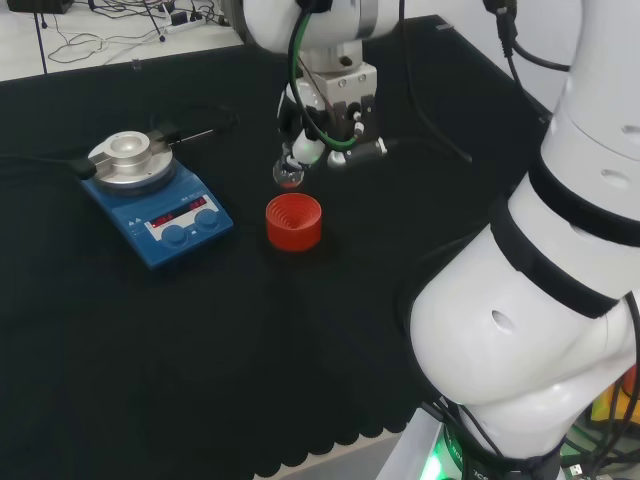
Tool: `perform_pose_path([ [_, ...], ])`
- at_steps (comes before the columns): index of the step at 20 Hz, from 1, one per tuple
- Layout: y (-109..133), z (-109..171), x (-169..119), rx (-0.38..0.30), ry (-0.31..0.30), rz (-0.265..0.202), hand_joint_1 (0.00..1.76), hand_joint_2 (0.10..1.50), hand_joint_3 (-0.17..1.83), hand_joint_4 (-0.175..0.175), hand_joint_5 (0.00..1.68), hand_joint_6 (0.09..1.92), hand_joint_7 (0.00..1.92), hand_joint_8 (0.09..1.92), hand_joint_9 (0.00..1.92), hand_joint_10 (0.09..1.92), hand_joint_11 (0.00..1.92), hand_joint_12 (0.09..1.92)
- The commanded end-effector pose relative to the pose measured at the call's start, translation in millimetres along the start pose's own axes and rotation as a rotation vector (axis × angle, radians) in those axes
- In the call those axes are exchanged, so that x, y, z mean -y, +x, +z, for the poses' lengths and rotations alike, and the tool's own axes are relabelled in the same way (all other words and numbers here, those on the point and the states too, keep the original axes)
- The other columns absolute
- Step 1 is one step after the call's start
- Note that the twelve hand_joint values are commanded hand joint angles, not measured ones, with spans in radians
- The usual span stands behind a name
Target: Place the round-bottom flask on the heater.
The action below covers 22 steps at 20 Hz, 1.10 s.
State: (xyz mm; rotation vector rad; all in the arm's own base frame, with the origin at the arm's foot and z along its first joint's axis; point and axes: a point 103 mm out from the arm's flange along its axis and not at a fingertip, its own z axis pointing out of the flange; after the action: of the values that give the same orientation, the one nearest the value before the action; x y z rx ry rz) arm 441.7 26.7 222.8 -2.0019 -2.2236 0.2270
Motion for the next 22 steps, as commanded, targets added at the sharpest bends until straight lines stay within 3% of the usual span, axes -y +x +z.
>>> perform_pose_path([
  [1, 26, -37, 13, 0.078, 0.002, -0.024, 1.11, 0.63, 0.75, 0.175, 1.22, 0.81, 0.34, 0.63, 0.65, 0.56, 0.25, 1.35],
  [9, 54, -60, -13, 0.099, 0.011, -0.064, 1.11, 0.63, 0.75, 0.175, 1.22, 0.81, 0.33, 0.63, 0.65, 0.56, 0.25, 1.35],
  [22, 132, -74, -104, 0.157, 0.020, -0.196, 1.11, 0.63, 0.75, 0.175, 1.21, 0.82, 0.32, 0.63, 0.64, 0.56, 0.24, 1.36],
])
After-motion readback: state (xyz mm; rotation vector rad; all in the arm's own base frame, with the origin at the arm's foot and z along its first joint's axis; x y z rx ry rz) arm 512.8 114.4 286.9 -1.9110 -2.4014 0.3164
